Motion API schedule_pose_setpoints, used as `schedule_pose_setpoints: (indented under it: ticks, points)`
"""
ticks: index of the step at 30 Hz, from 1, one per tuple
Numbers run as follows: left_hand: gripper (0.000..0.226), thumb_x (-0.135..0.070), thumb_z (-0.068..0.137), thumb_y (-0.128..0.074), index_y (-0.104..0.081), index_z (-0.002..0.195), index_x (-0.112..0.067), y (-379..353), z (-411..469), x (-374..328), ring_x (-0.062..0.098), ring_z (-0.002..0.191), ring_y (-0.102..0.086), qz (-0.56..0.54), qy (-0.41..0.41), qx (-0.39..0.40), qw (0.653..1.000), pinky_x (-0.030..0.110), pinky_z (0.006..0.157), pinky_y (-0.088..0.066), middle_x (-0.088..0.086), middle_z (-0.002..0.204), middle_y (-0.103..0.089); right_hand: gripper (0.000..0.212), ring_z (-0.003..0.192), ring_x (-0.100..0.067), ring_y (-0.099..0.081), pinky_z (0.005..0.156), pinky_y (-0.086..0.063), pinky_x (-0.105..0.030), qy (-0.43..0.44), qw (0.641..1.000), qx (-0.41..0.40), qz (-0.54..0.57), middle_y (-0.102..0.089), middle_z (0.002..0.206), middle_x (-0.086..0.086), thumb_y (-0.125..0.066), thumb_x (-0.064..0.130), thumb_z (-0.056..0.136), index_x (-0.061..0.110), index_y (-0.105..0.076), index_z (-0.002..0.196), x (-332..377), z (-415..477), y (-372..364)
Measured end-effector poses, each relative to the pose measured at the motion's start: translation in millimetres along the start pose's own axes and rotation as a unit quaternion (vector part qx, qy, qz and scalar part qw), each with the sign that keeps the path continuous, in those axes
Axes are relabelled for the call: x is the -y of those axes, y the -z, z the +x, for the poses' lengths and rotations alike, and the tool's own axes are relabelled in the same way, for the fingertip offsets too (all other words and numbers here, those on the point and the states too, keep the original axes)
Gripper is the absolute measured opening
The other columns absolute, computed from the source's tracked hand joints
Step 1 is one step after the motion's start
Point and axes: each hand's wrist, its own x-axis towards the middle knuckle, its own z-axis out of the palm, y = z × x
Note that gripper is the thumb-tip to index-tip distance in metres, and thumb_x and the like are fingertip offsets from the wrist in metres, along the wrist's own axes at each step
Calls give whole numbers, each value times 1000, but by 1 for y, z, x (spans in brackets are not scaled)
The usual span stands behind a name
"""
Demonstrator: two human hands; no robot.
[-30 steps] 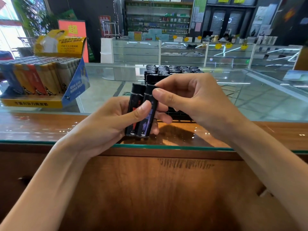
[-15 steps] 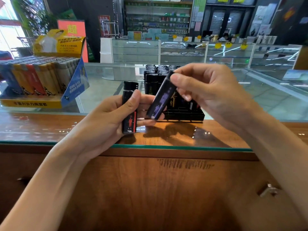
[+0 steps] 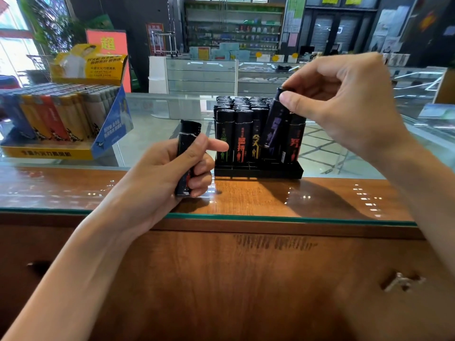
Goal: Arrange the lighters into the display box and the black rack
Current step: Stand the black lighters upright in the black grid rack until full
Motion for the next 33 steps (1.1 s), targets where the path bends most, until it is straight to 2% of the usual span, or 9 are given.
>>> schedule_pose_setpoints:
  ticks: [4,9,14,18,22,26,28,30,33]
  points:
    - [30,-31,91,-48,-71,100,-13,0,0,1,7,53,-41,0,-6,9,1000,18,47,-40,-4,63,-40,12,68,-5,-63,65,-50,-13,13,999,7,-39,-69,80,2,-75,18,80,12,-72,90,-1,-1,-1]
    - [30,-31,94,-48,-70,104,-13,4,0,3,7,55,-43,5,-8,22,1000,18,49,-41,-5,65,-42,16,66,0,-55,64,-41,-8,38,995,4,-92,-66,81,7,-75,23,79,13,-74,93,-2,-6,-7]
    - [31,-32,93,-49,-69,105,-13,4,0,2,7,55,-43,3,-6,30,1000,18,49,-41,-4,65,-42,20,90,-9,-52,74,-33,-15,47,989,0,-144,-58,90,10,-76,23,78,14,-74,96,-5,-8,-12]
    - [31,-31,90,-51,-67,107,-10,2,1,1,10,54,-40,1,0,27,1000,20,48,-39,-2,65,-42,19,90,-9,-49,76,-32,-16,40,987,7,-153,-59,91,8,-75,21,78,13,-74,95,-9,-9,-13]
    - [33,-20,90,-43,-56,116,-4,1,3,0,12,55,-40,-25,13,50,998,23,49,-41,1,67,-45,19,91,-10,-46,76,-29,-17,34,987,15,-154,-64,94,1,-75,21,79,12,-74,95,-10,-9,-15]
    - [29,-19,92,-43,-61,109,-4,2,1,-1,13,61,-46,-26,4,75,997,23,54,-43,2,71,-51,18,90,-10,-44,76,-28,-18,28,987,14,-161,-65,97,-1,-72,22,82,15,-72,98,-11,-9,-15]
    - [32,-22,92,-45,-64,111,-5,2,-1,-1,13,65,-48,-17,0,91,996,24,58,-46,3,75,-53,17,85,-7,-45,74,-30,-14,31,989,-1,-142,-64,94,3,-69,22,85,16,-71,101,-7,-12,-16]
    - [35,-24,93,-44,-63,115,-5,2,-1,-2,13,67,-49,-14,-3,109,994,24,61,-47,3,77,-54,14,74,3,-45,67,-31,-7,31,997,5,-75,-62,86,12,-66,22,88,18,-72,100,0,-16,-19]
    - [38,-24,94,-41,-59,121,-3,1,-1,-3,14,67,-48,-4,-6,132,991,24,63,-47,4,76,-53,16,64,-2,-56,55,-38,-14,11,993,91,72,-65,80,14,-63,23,90,17,-72,101,18,-19,-25]
